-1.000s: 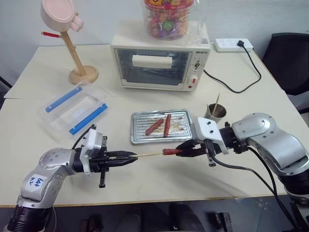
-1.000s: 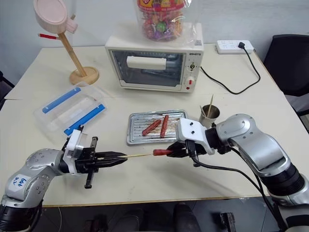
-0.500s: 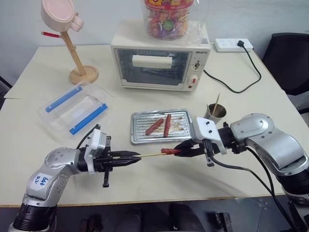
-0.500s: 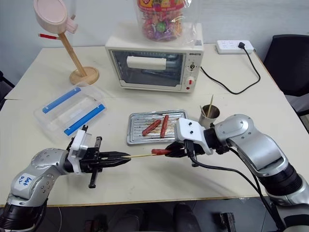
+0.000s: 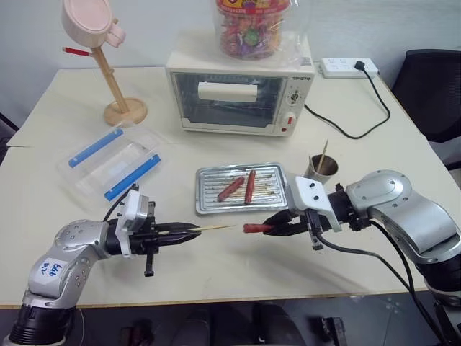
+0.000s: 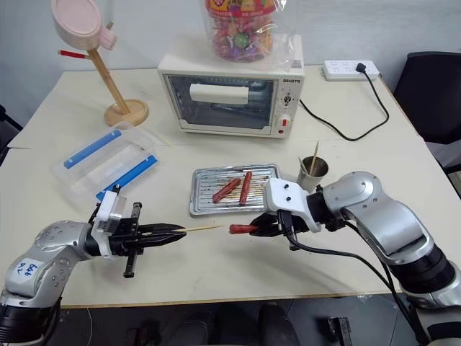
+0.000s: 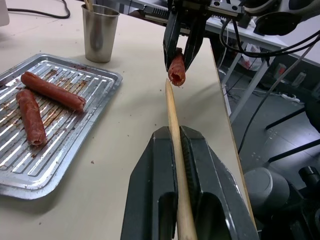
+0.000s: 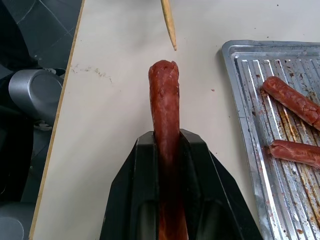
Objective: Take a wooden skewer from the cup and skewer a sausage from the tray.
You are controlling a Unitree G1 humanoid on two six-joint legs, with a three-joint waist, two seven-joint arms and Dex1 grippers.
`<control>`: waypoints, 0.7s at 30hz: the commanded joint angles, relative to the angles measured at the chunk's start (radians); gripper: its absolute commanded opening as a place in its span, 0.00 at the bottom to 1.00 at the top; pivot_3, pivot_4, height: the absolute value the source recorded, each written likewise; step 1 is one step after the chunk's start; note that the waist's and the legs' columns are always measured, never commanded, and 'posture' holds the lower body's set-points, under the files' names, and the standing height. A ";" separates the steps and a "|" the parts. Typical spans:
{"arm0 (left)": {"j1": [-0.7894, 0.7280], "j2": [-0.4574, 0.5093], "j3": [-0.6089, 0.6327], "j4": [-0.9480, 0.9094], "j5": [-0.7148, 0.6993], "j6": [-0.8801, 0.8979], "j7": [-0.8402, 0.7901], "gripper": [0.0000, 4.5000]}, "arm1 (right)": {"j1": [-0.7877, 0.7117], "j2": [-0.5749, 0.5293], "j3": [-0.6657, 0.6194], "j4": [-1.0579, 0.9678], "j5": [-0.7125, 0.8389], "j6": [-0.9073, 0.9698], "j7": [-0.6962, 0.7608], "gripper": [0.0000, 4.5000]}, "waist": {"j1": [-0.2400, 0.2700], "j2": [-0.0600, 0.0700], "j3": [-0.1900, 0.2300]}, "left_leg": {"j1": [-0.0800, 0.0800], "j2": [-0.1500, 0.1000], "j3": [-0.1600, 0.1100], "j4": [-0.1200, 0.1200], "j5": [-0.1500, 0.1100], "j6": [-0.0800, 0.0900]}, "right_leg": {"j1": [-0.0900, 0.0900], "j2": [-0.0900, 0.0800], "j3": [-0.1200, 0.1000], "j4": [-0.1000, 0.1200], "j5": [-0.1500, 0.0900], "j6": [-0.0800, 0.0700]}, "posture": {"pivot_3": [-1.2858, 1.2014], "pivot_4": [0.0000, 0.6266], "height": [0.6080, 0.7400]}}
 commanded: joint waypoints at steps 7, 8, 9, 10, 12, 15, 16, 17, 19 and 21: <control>-0.016 -0.019 -0.021 -0.036 -0.012 0.010 0.005 0.00 | -0.016 0.006 -0.020 -0.021 0.012 -0.008 -0.006 0.11 | 0.000 0.000 0.000 | 0.000 0.000 0.000 0.001 0.000 0.000 | 0.000 0.000 0.000 0.001 0.000 0.000 | 0.52 0.24 1.00; -0.019 -0.021 -0.023 -0.034 -0.011 0.010 0.006 0.00 | -0.017 0.008 -0.019 -0.022 0.012 -0.007 -0.006 0.11 | 0.000 0.000 0.000 | 0.000 0.000 0.000 0.001 0.000 0.000 | 0.000 0.000 0.000 0.001 0.000 0.000 | 0.52 0.24 1.00; -0.022 -0.023 -0.026 -0.032 -0.009 0.009 0.006 0.00 | -0.018 0.010 -0.018 -0.023 0.013 -0.007 -0.007 0.11 | 0.000 0.000 0.000 | 0.000 0.000 0.000 0.001 0.000 0.000 | 0.000 0.000 0.000 0.001 0.000 0.000 | 0.52 0.24 1.00; -0.024 -0.025 -0.029 -0.030 -0.007 0.008 0.007 0.00 | -0.019 0.012 -0.017 -0.024 0.014 -0.007 -0.008 0.11 | 0.000 0.000 0.000 | 0.000 0.000 0.000 0.001 0.000 0.000 | 0.000 0.000 0.000 0.001 0.000 0.000 | 0.52 0.24 1.00; -0.027 -0.029 -0.035 -0.027 -0.003 0.005 0.010 0.00 | -0.021 0.016 -0.014 -0.027 0.015 -0.006 -0.007 0.11 | 0.000 0.000 0.000 | 0.000 0.000 0.000 0.001 0.000 0.000 | 0.000 0.000 0.000 0.001 0.000 0.000 | 0.52 0.24 1.00; -0.034 -0.035 -0.045 -0.021 0.003 0.001 0.012 0.00 | -0.028 0.023 -0.007 -0.028 0.014 -0.006 -0.005 0.11 | 0.000 0.000 0.000 | 0.000 0.000 0.000 0.001 0.000 0.000 | 0.000 0.000 0.000 0.001 0.000 0.000 | 0.52 0.24 1.00; -0.036 -0.037 -0.049 -0.021 0.005 0.001 0.014 0.00 | -0.030 0.025 -0.005 -0.029 0.014 -0.005 -0.005 0.11 | 0.000 0.000 0.000 | 0.000 0.000 0.000 0.001 0.000 0.000 | 0.000 0.000 0.000 0.001 0.000 0.000 | 0.52 0.24 1.00; -0.038 -0.039 -0.053 -0.021 0.007 0.000 0.016 0.00 | -0.032 0.028 -0.004 -0.031 0.014 -0.004 -0.005 0.11 | 0.000 0.000 0.000 | 0.000 0.000 0.000 0.001 0.000 0.000 | 0.000 0.000 0.000 0.001 0.000 0.000 | 0.52 0.24 1.00; -0.042 -0.042 -0.059 -0.018 0.011 -0.002 0.016 0.00 | -0.039 0.033 0.001 -0.031 0.013 -0.003 -0.006 0.11 | 0.000 0.000 0.000 | 0.000 0.000 0.000 0.001 0.000 0.000 | 0.000 0.000 -0.001 0.001 0.000 0.000 | 0.52 0.24 1.00; -0.048 -0.048 -0.068 -0.015 0.016 -0.005 0.020 0.00 | -0.047 0.039 0.009 -0.031 0.011 -0.003 -0.005 0.11 | 0.000 0.000 0.000 | 0.000 0.000 0.000 0.002 0.000 0.000 | 0.000 0.000 -0.001 0.002 0.000 0.000 | 0.52 0.24 1.00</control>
